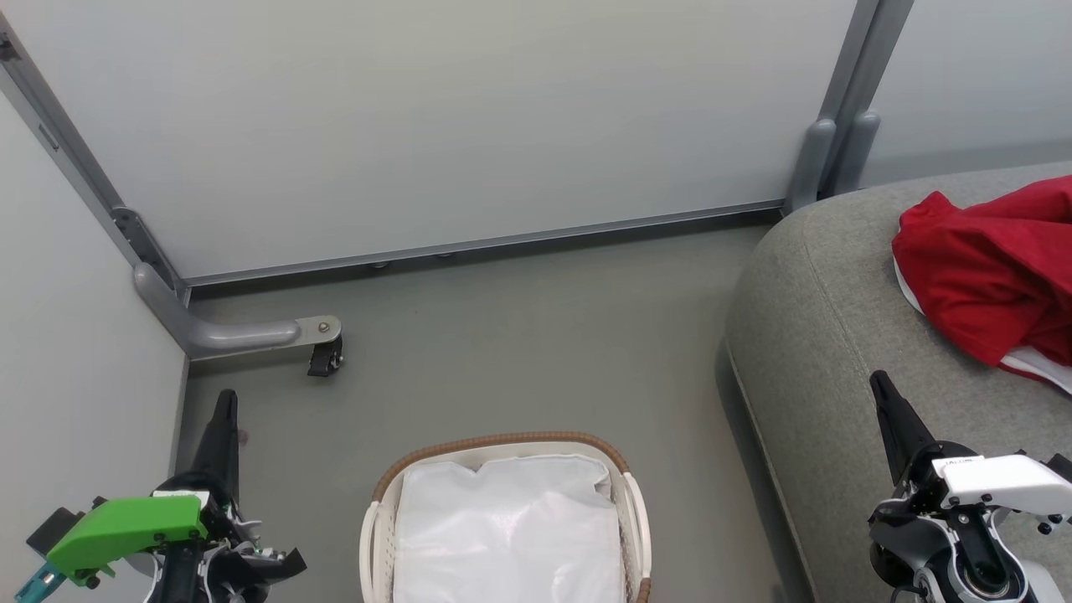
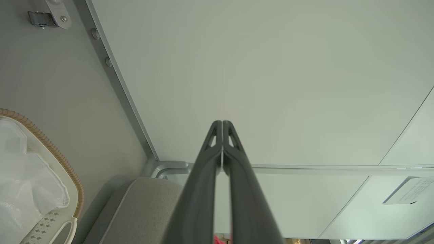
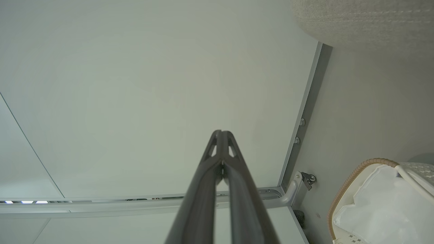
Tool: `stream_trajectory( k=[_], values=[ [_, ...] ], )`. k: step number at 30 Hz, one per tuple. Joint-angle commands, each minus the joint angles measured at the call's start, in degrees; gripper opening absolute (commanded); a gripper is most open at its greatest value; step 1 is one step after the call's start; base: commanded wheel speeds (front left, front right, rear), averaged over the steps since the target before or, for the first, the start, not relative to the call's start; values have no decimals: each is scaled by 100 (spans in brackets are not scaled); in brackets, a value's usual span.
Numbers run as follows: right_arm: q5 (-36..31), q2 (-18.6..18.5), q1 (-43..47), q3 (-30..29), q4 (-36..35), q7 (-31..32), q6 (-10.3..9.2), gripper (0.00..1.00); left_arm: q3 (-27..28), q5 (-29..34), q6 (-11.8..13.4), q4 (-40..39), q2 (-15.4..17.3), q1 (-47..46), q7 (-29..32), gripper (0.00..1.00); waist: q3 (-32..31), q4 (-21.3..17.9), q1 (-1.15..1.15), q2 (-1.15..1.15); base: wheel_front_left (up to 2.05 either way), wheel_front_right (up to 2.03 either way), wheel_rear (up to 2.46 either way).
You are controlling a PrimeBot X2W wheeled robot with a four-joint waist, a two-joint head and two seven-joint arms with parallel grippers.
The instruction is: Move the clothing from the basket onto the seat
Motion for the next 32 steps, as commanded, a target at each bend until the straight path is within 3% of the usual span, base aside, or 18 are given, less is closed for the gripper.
stream_trajectory(
  k=[1,32],
  values=[
    [20,-34,62,-10,-21,17,1,0,12,-18,-31,-6,40,-59,27,0,0,0,0,0,0,0,0],
    [20,-33,62,-10,-20,16,2,0,11,-17,-31,-8,40,-59,27,0,0,0,0,0,0,0,0]
  ],
)
